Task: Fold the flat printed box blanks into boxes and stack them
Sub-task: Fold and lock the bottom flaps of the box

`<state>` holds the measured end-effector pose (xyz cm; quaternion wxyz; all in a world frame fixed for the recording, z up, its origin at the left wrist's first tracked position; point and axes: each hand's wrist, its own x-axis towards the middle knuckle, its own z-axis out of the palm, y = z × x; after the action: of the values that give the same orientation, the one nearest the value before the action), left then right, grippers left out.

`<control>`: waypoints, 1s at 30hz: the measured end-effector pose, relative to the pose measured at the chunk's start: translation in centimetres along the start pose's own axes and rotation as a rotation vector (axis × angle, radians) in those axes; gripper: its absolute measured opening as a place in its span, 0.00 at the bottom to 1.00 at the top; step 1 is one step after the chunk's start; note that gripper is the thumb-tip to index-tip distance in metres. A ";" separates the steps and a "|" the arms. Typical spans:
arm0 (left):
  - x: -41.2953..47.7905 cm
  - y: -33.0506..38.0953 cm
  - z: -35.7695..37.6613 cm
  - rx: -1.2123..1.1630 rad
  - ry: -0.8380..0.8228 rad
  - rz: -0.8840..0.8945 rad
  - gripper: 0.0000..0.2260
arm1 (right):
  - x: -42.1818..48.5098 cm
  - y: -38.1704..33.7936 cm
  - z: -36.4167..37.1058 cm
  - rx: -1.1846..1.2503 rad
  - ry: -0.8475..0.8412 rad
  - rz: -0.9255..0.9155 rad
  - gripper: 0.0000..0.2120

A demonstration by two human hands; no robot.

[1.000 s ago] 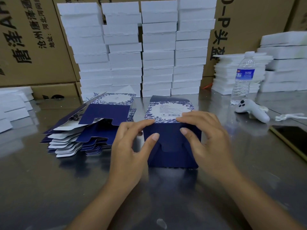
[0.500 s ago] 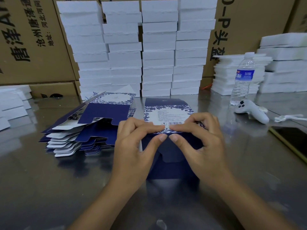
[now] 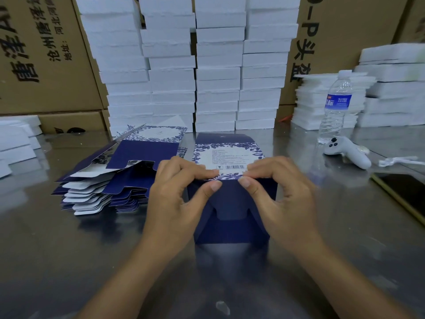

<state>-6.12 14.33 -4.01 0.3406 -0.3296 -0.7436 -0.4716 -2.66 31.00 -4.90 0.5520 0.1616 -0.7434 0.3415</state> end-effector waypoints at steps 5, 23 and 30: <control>0.2 -0.5 -0.4 -0.126 -0.015 -0.051 0.04 | -0.1 0.2 0.3 -0.023 0.002 0.024 0.07; 0.5 -1.1 -0.2 -0.169 0.023 -0.121 0.05 | -0.2 1.3 0.0 0.056 -0.060 0.174 0.08; -0.1 -1.6 0.1 -0.300 0.022 -0.225 0.08 | 0.1 1.7 -0.5 0.257 -0.167 0.340 0.10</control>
<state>-7.34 13.82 -4.90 0.2408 -0.2861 -0.6934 -0.6159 -3.38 32.56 -5.25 0.3978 0.1306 -0.7534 0.5071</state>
